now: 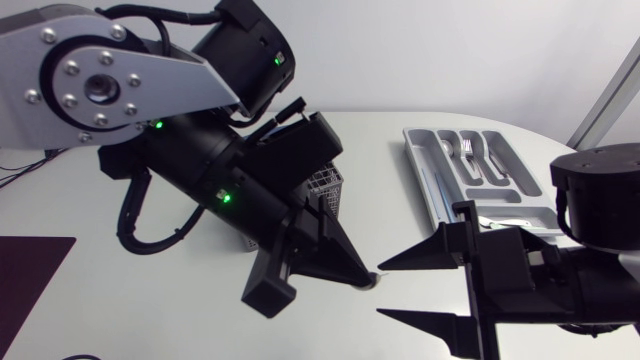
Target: Unload the cutlery basket into the drawer organizer.
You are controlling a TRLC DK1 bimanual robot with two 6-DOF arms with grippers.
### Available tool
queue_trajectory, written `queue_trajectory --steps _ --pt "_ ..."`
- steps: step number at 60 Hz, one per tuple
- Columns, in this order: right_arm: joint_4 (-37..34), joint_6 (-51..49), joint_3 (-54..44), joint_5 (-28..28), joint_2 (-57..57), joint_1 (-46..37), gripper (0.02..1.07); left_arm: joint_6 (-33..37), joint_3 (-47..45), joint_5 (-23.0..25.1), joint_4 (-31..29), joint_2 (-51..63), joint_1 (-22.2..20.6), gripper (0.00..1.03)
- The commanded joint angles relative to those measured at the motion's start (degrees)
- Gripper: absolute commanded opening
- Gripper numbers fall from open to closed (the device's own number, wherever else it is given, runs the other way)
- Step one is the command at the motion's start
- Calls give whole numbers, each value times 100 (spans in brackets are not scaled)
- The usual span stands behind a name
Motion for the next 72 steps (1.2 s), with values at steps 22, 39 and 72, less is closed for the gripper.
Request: queue_trajectory --steps 22,39,72 --pt "32 65 216 107 -18 213 58 245 289 180 -295 130 -76 6" --pt "-12 100 216 186 -80 327 58 289 297 198 -401 121 -58 6" --pt "67 100 207 406 25 529 26 333 385 216 -568 113 -67 6"
